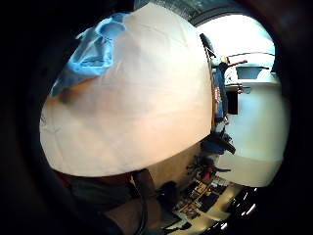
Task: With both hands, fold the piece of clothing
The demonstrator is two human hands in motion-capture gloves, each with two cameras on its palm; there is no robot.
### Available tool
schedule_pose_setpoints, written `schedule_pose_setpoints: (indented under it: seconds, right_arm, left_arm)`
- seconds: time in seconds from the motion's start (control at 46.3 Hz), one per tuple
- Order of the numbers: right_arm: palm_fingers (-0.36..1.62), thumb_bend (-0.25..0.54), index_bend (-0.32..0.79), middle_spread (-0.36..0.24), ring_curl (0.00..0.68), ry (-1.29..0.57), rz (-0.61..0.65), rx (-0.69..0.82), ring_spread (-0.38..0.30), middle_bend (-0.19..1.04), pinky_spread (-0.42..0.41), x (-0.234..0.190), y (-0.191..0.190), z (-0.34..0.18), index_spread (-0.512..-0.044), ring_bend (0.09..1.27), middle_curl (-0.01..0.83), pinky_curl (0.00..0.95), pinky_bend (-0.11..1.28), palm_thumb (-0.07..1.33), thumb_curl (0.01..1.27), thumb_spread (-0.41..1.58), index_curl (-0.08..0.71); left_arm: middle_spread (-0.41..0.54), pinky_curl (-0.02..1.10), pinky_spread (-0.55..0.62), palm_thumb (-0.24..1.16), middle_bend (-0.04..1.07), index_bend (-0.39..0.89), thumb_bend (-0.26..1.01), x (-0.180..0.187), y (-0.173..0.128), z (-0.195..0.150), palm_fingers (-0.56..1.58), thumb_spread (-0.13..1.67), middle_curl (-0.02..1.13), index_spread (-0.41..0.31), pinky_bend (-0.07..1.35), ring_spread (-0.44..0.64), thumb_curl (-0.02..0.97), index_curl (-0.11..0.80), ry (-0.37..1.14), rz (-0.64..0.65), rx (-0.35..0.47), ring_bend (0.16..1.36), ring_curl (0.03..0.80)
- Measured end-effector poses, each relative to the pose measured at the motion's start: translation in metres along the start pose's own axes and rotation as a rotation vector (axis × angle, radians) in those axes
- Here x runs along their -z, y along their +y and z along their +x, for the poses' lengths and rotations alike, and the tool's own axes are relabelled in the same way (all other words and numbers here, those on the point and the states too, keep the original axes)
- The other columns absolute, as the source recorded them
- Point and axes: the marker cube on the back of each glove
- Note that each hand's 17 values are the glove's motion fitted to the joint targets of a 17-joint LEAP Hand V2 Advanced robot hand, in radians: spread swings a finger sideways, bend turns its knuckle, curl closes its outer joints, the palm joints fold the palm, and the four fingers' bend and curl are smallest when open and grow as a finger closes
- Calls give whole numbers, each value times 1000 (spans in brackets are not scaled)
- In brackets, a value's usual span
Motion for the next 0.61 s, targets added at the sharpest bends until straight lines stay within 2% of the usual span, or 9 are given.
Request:
schedule_pose_setpoints:
  seconds: [0.043,0.151,0.238,0.303,0.411,0.54,0.562,0.584,0.605]
  right_arm:
    - [47,-27,127,-5,222,5,-10,-3,153,189,268,-9,-6,3,-390,240,292,339,657,232,262,952,235]
    - [15,-29,120,5,231,4,-27,15,154,180,261,-31,-21,7,-386,246,296,349,683,244,276,913,231]
    - [-16,-36,121,11,237,-29,23,53,155,182,249,-18,-11,2,-387,254,298,350,686,242,287,877,229]
    - [-10,-33,126,11,240,-25,-39,73,155,186,247,-15,3,1,-386,255,300,352,692,245,293,868,228]
    - [-46,-40,129,20,241,15,-86,82,156,185,223,-29,-1,1,-384,244,302,347,673,232,301,837,228]
    - [-47,-38,126,23,246,4,-26,112,151,180,206,-36,-10,-3,-382,239,302,347,667,229,308,823,228]
    - [-19,-18,141,18,252,-11,-2,127,142,182,200,-36,-13,-6,-384,253,303,342,652,257,312,841,232]
    - [-19,-21,140,17,252,-24,23,141,140,182,198,-37,-16,-8,-384,253,303,343,651,260,314,844,233]
    - [64,11,175,2,257,-34,46,154,117,206,182,-37,-18,-9,-387,267,311,337,627,314,322,878,246]
  left_arm:
    - [-49,290,211,498,219,113,-17,-20,5,8,357,1110,378,-111,542,130,305,226,49,-104,-5,551,299]
    - [-39,301,211,509,204,109,-19,-53,-3,16,325,1100,382,-102,567,144,314,227,77,-142,-5,549,301]
    - [-31,305,211,510,202,108,-20,-65,-3,18,319,1096,385,-99,576,150,319,226,81,-168,3,554,302]
    - [-28,308,211,511,203,110,-21,-64,-3,18,317,1094,387,-97,580,152,321,226,63,-167,2,557,302]
    - [-22,312,210,510,200,114,-21,-46,1,19,310,1083,390,-96,587,155,326,229,-5,-129,-12,561,304]
    - [-20,315,210,506,200,111,-22,-53,8,20,303,1079,393,-95,593,157,327,231,66,-208,-19,567,307]
    - [-19,311,210,490,188,174,-29,-53,9,19,329,1088,390,-98,578,152,323,250,62,-201,-18,553,302]
    - [-19,311,210,491,187,155,-27,-52,11,17,321,1086,388,-99,581,156,324,248,52,-199,-14,551,300]
    - [-27,301,210,489,185,237,-25,-52,12,14,379,1097,388,-113,548,144,321,276,36,-201,-7,534,298]
